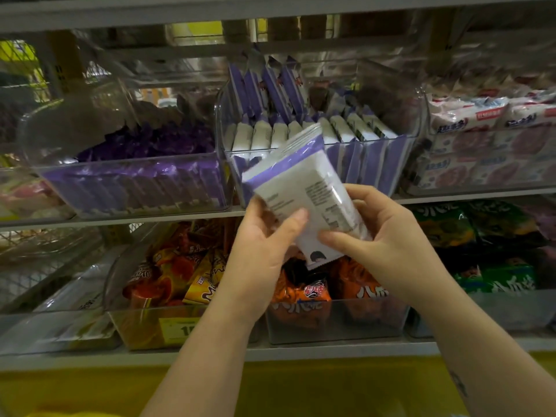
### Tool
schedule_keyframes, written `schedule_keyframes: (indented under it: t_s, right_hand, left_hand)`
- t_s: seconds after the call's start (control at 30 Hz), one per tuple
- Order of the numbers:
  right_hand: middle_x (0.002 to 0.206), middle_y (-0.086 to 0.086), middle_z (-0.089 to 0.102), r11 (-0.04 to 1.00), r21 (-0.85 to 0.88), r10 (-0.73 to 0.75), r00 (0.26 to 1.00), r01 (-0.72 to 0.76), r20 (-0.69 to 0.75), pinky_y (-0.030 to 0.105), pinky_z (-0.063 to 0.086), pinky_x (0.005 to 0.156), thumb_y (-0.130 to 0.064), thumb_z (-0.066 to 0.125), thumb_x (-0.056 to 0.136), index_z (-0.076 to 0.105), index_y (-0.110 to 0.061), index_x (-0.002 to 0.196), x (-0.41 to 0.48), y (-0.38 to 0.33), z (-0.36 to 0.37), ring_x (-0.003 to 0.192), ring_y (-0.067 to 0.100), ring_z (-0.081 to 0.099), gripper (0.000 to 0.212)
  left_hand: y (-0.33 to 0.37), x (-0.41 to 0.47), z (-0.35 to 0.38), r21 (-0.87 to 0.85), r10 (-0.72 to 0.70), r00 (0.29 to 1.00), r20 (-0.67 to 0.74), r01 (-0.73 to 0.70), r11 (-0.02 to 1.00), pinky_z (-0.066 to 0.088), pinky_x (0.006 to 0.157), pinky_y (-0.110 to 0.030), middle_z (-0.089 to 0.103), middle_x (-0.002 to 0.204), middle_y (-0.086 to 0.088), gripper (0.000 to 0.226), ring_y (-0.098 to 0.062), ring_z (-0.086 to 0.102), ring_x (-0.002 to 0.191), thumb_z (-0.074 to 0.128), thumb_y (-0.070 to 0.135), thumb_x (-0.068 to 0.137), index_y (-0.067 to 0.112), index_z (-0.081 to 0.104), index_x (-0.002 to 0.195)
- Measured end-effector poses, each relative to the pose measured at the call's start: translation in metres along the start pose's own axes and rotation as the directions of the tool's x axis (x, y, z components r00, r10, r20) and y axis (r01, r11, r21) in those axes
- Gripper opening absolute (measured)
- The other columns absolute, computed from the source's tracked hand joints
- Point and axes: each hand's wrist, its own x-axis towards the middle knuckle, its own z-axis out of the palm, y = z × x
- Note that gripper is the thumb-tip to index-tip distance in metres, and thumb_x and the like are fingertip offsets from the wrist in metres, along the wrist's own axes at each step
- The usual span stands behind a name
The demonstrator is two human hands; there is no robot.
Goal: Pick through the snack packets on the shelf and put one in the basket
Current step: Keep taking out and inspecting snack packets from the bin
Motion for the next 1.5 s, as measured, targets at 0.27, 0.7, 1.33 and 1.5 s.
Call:
schedule_keyframes:
  t_s: [0.27, 0.7, 1.33, 1.5]
  right_hand:
    - [0.093, -0.005, 0.075, 0.955, 0.28, 0.105, 0.994, -0.093, -0.029, 0.019, 0.057, 0.069, -0.029, 0.079, 0.053, 0.065, -0.019, 0.097, -0.003, 0.003, -0.008, 0.087, 0.012, 0.073, 0.047]
    - [0.086, 0.001, 0.076, 0.978, 0.21, -0.005, 1.0, 0.004, 0.003, 0.018, 0.056, 0.073, -0.025, 0.07, 0.07, 0.066, -0.014, 0.075, -0.012, -0.008, 0.0, 0.082, 0.014, 0.073, 0.013]
    - [0.095, -0.016, 0.073, 0.982, 0.184, 0.045, 0.996, -0.029, -0.082, 0.015, 0.055, 0.063, -0.037, 0.067, 0.074, 0.065, -0.033, 0.102, -0.009, -0.006, 0.003, 0.086, 0.003, 0.071, 0.029]
    - [0.094, -0.021, 0.072, 0.993, 0.114, 0.01, 0.994, 0.003, -0.113, 0.014, 0.055, 0.063, -0.035, 0.071, 0.074, 0.065, -0.036, 0.099, -0.009, -0.005, 0.005, 0.084, 0.001, 0.07, 0.027]
  left_hand:
    - [-0.002, 0.007, -0.021, -0.442, -0.078, 0.995, -0.068, 0.04, 0.896, 0.059, 0.074, -0.037, 0.072, 0.114, -0.007, 0.051, -0.022, 0.069, 0.107, 0.06, 0.017, 0.08, 0.017, 0.054, 0.13]
    - [-0.002, 0.011, -0.031, -0.55, -0.069, 0.988, -0.137, -0.018, 0.835, 0.059, 0.074, -0.04, 0.068, 0.124, -0.008, 0.053, -0.023, 0.067, 0.112, 0.06, 0.019, 0.082, 0.018, 0.052, 0.134]
    - [-0.004, 0.0, 0.006, 0.307, 0.103, 0.986, -0.13, -0.059, 0.95, 0.058, 0.087, -0.036, 0.056, 0.135, 0.008, 0.05, -0.011, 0.061, 0.117, 0.068, 0.038, 0.082, 0.063, 0.046, 0.119]
    - [-0.005, -0.003, 0.005, 0.454, 0.004, 1.0, -0.007, -0.001, 0.891, 0.054, 0.096, -0.031, 0.046, 0.145, 0.014, 0.093, -0.004, 0.051, 0.127, 0.073, 0.031, 0.074, 0.05, 0.021, 0.148]
